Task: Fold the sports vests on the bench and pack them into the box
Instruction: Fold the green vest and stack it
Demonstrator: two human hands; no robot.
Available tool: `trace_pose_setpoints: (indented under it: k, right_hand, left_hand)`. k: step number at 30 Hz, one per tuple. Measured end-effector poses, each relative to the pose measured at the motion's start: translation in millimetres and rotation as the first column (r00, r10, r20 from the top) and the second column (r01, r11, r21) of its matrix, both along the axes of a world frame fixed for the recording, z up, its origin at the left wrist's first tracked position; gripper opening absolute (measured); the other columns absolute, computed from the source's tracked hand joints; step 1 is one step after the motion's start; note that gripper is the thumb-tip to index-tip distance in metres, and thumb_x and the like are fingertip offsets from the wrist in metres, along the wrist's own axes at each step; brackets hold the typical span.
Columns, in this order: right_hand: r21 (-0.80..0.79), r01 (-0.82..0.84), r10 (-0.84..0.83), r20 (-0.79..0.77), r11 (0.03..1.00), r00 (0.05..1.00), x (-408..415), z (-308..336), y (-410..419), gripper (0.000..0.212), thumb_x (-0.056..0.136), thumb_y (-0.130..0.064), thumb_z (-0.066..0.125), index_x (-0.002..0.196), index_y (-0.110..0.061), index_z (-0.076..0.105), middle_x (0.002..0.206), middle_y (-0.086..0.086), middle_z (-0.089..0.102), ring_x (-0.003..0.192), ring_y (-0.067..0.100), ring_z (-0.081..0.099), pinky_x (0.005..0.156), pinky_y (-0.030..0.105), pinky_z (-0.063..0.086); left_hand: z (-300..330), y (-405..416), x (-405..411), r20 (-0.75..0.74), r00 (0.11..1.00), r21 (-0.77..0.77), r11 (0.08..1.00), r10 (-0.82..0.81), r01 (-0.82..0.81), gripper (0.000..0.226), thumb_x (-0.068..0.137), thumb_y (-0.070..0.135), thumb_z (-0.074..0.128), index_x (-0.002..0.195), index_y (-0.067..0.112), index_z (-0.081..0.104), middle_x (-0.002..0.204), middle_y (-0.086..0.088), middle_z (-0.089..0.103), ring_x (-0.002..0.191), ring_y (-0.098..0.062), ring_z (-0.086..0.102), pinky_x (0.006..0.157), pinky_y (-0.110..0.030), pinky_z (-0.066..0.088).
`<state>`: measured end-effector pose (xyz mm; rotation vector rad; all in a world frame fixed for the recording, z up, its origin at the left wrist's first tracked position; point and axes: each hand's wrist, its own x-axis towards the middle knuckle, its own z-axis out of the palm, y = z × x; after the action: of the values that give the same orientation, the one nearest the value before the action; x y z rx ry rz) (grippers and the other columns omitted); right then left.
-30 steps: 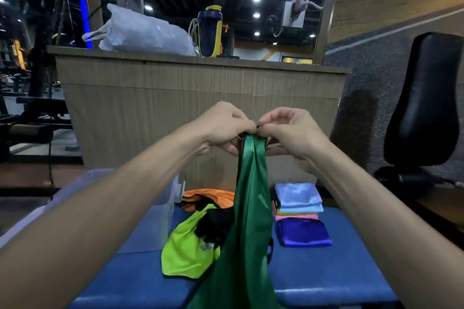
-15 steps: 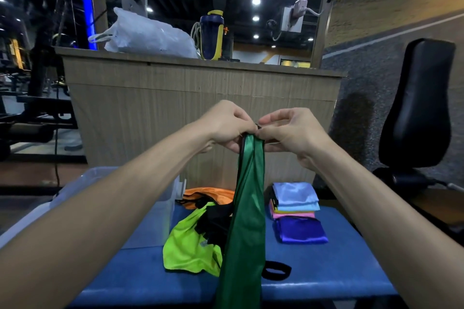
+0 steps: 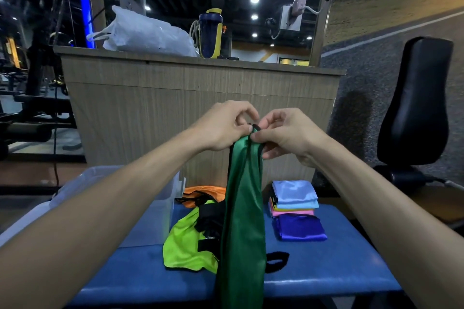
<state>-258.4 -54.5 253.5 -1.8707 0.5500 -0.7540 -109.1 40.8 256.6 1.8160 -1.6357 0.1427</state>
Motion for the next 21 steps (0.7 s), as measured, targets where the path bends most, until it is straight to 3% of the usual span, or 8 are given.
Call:
trace_pose_setpoints:
  k: [2,4,7,11,15,18,21]
  right_hand:
    - [0.002,0.078,-0.078,0.012,0.997,0.997,3.7,2.2,-4.9,0.025,0.082,0.008,0.076,0.094,-0.006,0.058,0.065,0.011,0.065,0.043,0.021,0.061,0.044,0.031,0.057]
    - [-0.010,0.150,-0.150,0.019,0.989,0.989,7.2,3.0,-11.1,0.024,0.083,0.008,0.073,0.094,-0.007,0.059,0.066,0.013,0.066,0.043,0.023,0.064,0.044,0.032,0.057]
    - [-0.029,0.223,-0.222,0.037,0.974,0.974,14.9,1.0,-16.0,0.019,0.084,0.007,0.071,0.091,-0.008,0.061,0.071,0.018,0.070,0.048,0.027,0.069,0.047,0.031,0.057]
    - [-0.081,0.282,-0.278,0.051,0.956,0.959,22.3,-0.2,-15.6,0.015,0.084,0.007,0.069,0.090,-0.006,0.064,0.072,0.017,0.071,0.051,0.028,0.071,0.048,0.032,0.057]
    - [-0.089,0.280,-0.275,0.057,0.956,0.960,24.8,1.0,-16.3,0.015,0.083,0.007,0.069,0.088,-0.006,0.064,0.068,0.015,0.070,0.053,0.031,0.072,0.050,0.034,0.059]
    - [-0.135,0.246,-0.242,0.046,0.960,0.969,20.2,1.5,-20.9,0.013,0.084,-0.001,0.076,0.087,-0.008,0.066,0.073,0.011,0.070,0.055,0.025,0.070,0.053,0.036,0.059]
    - [-0.126,0.204,-0.206,-0.003,0.971,0.979,12.8,-0.8,-27.7,0.013,0.085,-0.007,0.078,0.087,-0.012,0.066,0.077,0.008,0.069,0.059,0.017,0.067,0.054,0.035,0.061]
  left_hand:
    - [-3.8,0.5,2.2,-0.090,0.995,-0.017,0.999,-0.039,0.037,0.019,0.098,0.025,0.066,0.114,0.032,0.061,0.086,0.009,0.070,0.069,0.002,0.061,0.065,-0.021,0.042]
    - [-8.1,3.3,4.2,-0.156,0.983,-0.004,0.995,-0.098,0.098,0.010,0.096,0.027,0.069,0.104,0.030,0.064,0.087,0.006,0.072,0.072,-0.002,0.063,0.069,-0.026,0.047]
    - [-15.3,4.3,1.8,-0.112,0.989,0.024,0.995,-0.094,0.097,0.003,0.092,0.031,0.074,0.092,0.029,0.072,0.087,0.008,0.074,0.083,-0.003,0.067,0.076,-0.025,0.052]
    - [-18.3,1.8,-6.5,-0.094,0.996,0.018,1.000,0.004,-0.002,0.010,0.086,0.040,0.079,0.087,0.030,0.075,0.076,0.013,0.073,0.071,0.003,0.067,0.063,-0.015,0.047]
    - [-19.2,-0.6,-9.5,-0.099,0.993,0.070,0.996,0.062,-0.056,0.015,0.082,0.034,0.084,0.076,0.022,0.078,0.067,0.007,0.072,0.057,-0.005,0.064,0.054,-0.024,0.051]
    - [-20.9,0.2,-4.1,-0.211,0.978,0.132,0.991,0.001,0.028,0.010,0.086,0.023,0.080,0.081,0.016,0.078,0.072,-0.002,0.075,0.060,-0.014,0.066,0.050,-0.023,0.051]
    - [-22.8,1.6,9.8,-0.453,0.881,0.144,0.964,-0.136,0.223,0.010,0.092,0.016,0.074,0.093,0.007,0.078,0.071,-0.001,0.072,0.061,-0.008,0.062,0.054,-0.019,0.047]
